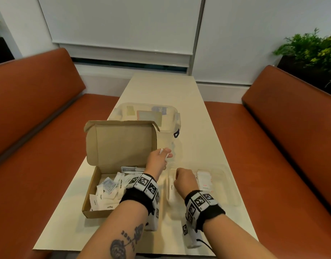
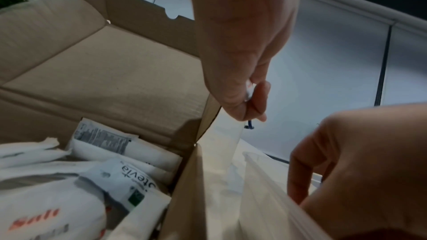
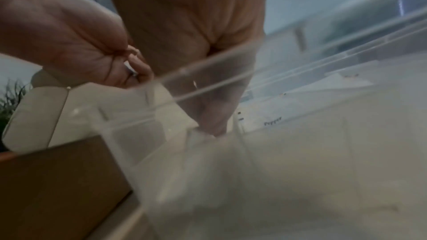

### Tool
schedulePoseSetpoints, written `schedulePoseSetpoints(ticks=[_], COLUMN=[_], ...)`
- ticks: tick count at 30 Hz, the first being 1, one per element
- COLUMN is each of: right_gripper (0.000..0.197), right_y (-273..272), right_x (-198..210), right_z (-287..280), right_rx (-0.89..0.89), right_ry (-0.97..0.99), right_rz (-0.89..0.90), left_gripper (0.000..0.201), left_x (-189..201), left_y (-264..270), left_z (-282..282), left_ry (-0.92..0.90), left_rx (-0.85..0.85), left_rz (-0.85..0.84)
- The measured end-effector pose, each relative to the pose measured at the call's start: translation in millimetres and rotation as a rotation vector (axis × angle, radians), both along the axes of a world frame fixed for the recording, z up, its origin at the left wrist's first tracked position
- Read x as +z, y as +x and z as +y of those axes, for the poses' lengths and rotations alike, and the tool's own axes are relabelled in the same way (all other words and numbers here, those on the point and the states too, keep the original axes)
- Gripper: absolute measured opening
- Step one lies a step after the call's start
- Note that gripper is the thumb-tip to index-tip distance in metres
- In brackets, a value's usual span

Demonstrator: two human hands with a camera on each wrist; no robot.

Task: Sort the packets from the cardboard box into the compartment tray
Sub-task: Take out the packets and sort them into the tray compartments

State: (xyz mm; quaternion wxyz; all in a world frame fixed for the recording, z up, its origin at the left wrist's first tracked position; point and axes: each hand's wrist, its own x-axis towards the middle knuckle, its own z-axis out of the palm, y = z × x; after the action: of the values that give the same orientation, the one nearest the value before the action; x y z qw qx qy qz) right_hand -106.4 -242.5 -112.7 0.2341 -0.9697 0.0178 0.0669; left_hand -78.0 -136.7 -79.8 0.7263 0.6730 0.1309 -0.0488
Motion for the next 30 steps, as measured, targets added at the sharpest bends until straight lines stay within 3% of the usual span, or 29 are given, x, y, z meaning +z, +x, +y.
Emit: schedulePoseSetpoints(ticks=[9, 18, 22, 26, 30], right_gripper=[0.024, 0.047, 0.054, 0.055, 0.029], right_y=[11, 14, 15, 13, 17], right_x=[6, 9, 9, 5, 12], right_z=[-13, -20, -21, -24, -28], right_rx=[0.138, 0.276, 0.29, 0.283, 0.114], right_ry=[-0.177, -0.401, -0.395, -0.341, -0.025], right_rz=[0.003, 0.095, 0.109, 0.114, -0.058], left_gripper=[0.018, 0.017, 0.02, 0.025, 0.032], left_x=[0, -2, -1, 4, 1], left_y=[0, 3, 4, 4, -1], left_z=[0, -2, -3, -6, -5], left_ry=[-0.013, 0.002, -0.035, -0.303, -0.395], left_rx=[0.0, -0.021, -0.03, -0.03, -0.056], left_rz=[-0.009, -0.004, 0.039, 0.123, 0.094])
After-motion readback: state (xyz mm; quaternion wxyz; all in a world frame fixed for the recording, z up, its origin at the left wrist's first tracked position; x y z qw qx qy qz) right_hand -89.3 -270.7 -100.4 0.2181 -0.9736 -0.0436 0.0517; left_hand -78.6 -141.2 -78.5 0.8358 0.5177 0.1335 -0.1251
